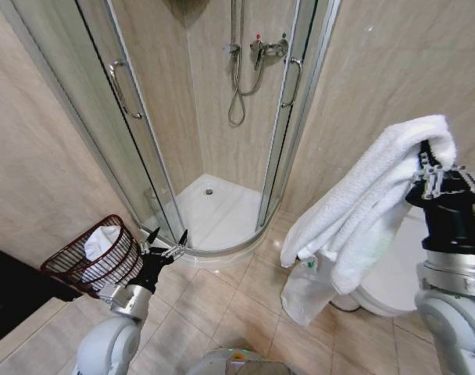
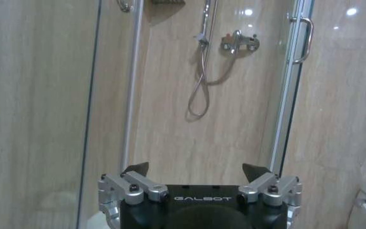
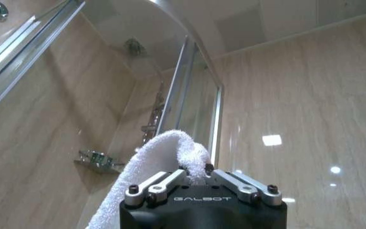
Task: Discard the used towel into the hamper.
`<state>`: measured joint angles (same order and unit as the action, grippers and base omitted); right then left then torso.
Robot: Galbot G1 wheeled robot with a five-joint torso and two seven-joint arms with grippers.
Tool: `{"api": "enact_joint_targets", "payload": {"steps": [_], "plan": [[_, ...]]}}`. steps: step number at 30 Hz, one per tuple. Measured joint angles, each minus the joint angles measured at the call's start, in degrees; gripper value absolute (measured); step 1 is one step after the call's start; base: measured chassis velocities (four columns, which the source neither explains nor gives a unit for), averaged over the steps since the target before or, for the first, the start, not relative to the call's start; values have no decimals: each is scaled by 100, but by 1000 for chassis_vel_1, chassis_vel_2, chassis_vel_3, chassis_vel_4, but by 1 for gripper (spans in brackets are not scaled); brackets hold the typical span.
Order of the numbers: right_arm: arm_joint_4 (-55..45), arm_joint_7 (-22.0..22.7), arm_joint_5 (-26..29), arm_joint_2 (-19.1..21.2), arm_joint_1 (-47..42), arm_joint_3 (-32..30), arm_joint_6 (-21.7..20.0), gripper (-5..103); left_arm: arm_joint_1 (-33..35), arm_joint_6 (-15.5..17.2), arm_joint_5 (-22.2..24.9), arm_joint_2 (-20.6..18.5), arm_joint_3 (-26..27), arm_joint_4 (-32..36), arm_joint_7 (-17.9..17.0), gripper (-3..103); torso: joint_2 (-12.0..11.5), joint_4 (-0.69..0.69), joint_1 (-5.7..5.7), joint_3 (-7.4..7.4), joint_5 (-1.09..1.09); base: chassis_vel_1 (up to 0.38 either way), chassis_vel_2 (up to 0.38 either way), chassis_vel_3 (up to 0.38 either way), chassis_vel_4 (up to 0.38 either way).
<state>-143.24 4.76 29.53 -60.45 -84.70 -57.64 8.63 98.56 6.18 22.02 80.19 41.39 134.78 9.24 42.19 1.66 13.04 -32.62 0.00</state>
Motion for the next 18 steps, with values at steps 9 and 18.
{"api": "enact_joint_targets", "payload": {"steps": [9, 18], "plan": [[0, -7, -5, -9, -10, -13, 8, 3, 0, 0, 0, 0, 0, 0, 0, 99, 230, 0, 95, -136, 0, 0, 0, 0, 0], [0, -7, 8, 15, -24, -73, 9, 3, 0, 0, 0, 0, 0, 0, 0, 99, 468, 0, 199, -271, 0, 0, 0, 0, 0]]}}
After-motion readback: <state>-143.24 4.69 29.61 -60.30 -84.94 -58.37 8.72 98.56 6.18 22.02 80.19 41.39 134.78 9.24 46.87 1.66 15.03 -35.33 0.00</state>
